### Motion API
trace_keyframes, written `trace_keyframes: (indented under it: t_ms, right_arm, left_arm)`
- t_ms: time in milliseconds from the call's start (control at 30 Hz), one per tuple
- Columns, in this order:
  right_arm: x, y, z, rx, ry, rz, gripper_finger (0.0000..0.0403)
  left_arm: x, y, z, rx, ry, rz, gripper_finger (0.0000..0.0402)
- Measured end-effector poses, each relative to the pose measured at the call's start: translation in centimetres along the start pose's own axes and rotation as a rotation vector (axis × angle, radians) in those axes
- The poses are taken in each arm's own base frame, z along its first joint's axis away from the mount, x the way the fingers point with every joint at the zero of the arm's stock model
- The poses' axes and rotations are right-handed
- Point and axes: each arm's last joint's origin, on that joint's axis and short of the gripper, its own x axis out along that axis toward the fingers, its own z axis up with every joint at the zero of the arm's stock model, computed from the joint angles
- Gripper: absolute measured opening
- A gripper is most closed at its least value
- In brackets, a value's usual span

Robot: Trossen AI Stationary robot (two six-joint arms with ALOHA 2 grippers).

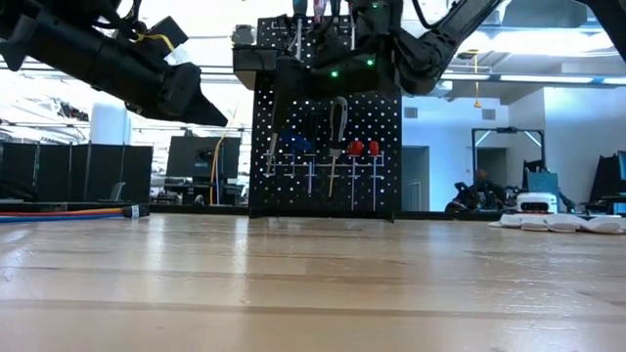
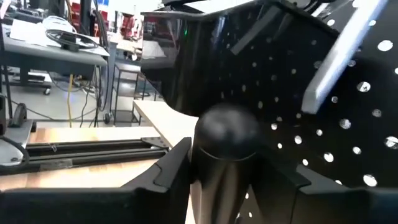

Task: Hang tools onto peg board
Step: Hang the black screwdriver on the black pegboard

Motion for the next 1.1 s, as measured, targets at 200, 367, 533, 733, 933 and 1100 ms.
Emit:
trace_keyframes:
  t_ms: [200, 367, 533, 733, 933, 1100]
  right_arm:
    - [0.7, -0.2, 0.4, -0.014, 0.042, 0.002, 0.0140]
    - [1.2, -0.1, 0.5, -0.041, 0.103, 0.018, 0.0144]
    - [1.2, -0.2, 0.8, -0.042, 0.108, 0.019, 0.0152]
    - [0.9, -0.3, 1.7, -0.070, 0.109, 0.023, 0.0133]
    - [0.7, -0.3, 2.4, -0.068, 0.105, 0.026, 0.0156]
    - [0.3, -0.3, 3.1, -0.070, 0.108, 0.034, 0.0142]
  left_arm:
    - [0.0, 0.0, 0.0, -0.002, 0.000, -0.001, 0.0271]
    - [0.0, 0.0, 0.0, -0.011, 0.001, -0.002, 0.0271]
    - [0.0, 0.0, 0.0, -0.015, 0.001, -0.002, 0.0271]
    - [0.0, 0.0, 0.0, -0.014, 0.001, -0.003, 0.0271]
    - [0.0, 0.0, 0.0, -0.014, 0.002, -0.008, 0.0271]
    - [0.0, 0.0, 0.0, -0.016, 0.002, -0.008, 0.0271]
